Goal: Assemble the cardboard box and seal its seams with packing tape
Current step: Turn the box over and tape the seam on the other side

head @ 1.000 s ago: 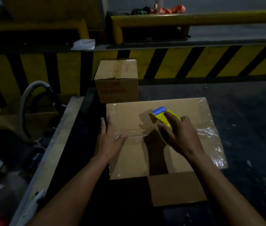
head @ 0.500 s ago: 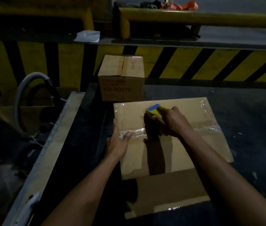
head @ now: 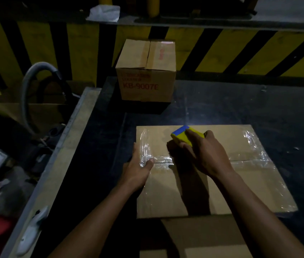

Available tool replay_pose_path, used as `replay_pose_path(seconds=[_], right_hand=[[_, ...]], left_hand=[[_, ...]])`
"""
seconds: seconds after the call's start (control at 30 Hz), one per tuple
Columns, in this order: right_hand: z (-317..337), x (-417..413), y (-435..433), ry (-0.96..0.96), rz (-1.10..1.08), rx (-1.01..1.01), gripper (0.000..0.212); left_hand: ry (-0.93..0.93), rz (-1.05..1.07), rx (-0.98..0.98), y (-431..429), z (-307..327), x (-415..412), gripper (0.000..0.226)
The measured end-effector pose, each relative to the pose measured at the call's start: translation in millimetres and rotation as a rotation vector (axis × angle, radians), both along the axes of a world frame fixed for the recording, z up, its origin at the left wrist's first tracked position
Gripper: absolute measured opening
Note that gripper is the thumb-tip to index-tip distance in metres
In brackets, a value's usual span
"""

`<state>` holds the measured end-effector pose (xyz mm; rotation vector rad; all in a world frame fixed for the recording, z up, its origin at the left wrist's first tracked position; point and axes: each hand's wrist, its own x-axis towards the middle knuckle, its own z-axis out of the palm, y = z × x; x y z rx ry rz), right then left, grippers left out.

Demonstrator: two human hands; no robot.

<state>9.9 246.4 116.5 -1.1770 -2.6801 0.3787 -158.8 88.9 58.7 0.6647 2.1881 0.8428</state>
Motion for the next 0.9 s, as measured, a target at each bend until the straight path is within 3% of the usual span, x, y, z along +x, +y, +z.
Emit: replay_pose_path(seconds=[0.1, 0.17, 0.23, 0.27, 0.3, 0.4, 0.43, 0.53, 0.67, 0.8, 0.9], right_hand=[[1, 2, -13, 0.194, -0.05, -0.066, 0.058], [6, 3, -18, 0.314, -0.065, -0.098, 0.058], [13, 4, -24, 0.353, -0.014, -0.124, 0.06], [16, 5, -28, 0.362, 0.024, -0.135, 0.061], [19, 6, -33, 0.373, 0.056, -0.141, 0.061], [22, 4, -46, 0.386, 0.11, -0.146, 0.06], [23, 3, -50, 0.392, 0.123, -0.139, 0.06], [26, 2, -60, 0.432, 0.129, -0.146, 0.06], [32, 0, -71, 0.453, 0.118, -0.155, 0.06], [35, -6, -86, 0.406, 0.095, -0.157, 0.06], [38, -17, -100, 0.353, 0.045, -0.164, 0.062]], left_hand=[[0.054, -0.065, -0.043, 8, 14, 0, 0.091], [0.203, -0.169, -0.054, 15, 26, -3, 0.089], [0.418, -0.196, 0.058, 26, 36, -10, 0.063], [0.423, -0.145, 0.159, 32, 40, -15, 0.043], [0.322, -0.072, 0.271, 39, 50, -21, 0.031], [-0.473, 0.046, 0.363, 55, 83, -34, 0.043], [-0.615, 0.007, 0.352, 58, 92, -39, 0.047], [-0.697, -0.118, 0.315, 58, 99, -53, 0.045], [-0.765, -0.136, 0.263, 54, 96, -71, 0.031], [-0.693, -0.18, 0.207, 54, 94, -83, 0.026], [-0.509, -0.267, 0.181, 60, 95, -87, 0.021]])
